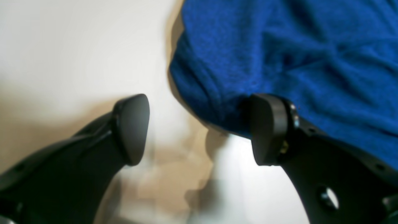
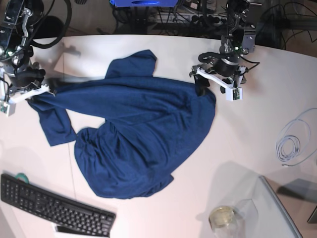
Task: Layout the t-shirt on the table in an organized manner, then fold the t-shirt properly
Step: 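Drag the grasped shirt edge outward with the right gripper, then grasp the shirt with the left gripper and pull it away from the right gripper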
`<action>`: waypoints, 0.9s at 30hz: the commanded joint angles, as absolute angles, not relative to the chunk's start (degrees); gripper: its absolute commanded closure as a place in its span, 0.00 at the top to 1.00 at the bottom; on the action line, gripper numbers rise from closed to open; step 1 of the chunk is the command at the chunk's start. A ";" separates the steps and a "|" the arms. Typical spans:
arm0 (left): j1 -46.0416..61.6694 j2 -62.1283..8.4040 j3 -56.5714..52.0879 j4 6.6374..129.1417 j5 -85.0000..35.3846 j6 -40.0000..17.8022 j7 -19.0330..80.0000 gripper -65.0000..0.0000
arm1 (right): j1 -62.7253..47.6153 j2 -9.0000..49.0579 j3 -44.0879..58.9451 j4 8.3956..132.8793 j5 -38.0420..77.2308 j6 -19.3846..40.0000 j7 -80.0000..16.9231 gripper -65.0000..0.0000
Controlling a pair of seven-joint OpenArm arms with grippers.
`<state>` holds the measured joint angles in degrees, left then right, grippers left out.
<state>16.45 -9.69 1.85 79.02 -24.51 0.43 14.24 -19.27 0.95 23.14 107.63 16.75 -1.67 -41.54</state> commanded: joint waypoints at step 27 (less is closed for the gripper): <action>12.18 -7.78 10.07 112.57 -24.84 0.31 19.30 0.00 | -12.79 10.07 20.53 108.79 16.84 -1.45 -40.04 0.00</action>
<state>12.49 -7.84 10.11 111.77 -24.58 0.38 20.32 -13.72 9.26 20.12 107.63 16.99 -1.52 -41.71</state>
